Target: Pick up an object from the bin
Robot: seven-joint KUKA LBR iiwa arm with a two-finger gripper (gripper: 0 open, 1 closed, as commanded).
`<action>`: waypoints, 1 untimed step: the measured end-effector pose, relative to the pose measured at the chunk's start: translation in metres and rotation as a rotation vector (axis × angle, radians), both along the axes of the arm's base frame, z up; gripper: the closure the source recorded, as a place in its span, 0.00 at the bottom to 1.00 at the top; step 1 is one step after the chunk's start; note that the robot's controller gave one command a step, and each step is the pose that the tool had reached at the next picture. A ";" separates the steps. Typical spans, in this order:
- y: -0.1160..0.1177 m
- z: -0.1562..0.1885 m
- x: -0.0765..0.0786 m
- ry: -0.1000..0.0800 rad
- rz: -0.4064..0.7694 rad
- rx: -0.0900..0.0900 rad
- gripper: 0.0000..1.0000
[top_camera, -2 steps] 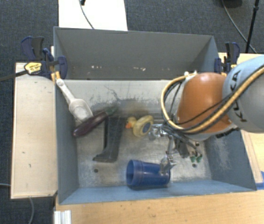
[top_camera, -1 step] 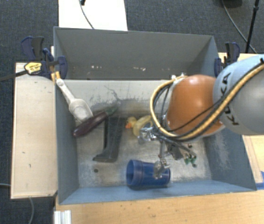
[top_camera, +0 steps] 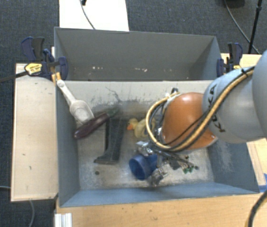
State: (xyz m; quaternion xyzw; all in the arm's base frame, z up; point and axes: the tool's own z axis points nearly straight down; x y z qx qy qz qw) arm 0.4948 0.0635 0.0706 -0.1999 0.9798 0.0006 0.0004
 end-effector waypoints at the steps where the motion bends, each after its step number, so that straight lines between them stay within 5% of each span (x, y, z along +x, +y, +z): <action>1: 0.000 0.000 0.000 0.000 0.001 0.000 1.00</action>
Offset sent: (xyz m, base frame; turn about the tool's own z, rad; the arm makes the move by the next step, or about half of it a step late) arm -0.0043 -0.0067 0.1739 0.0656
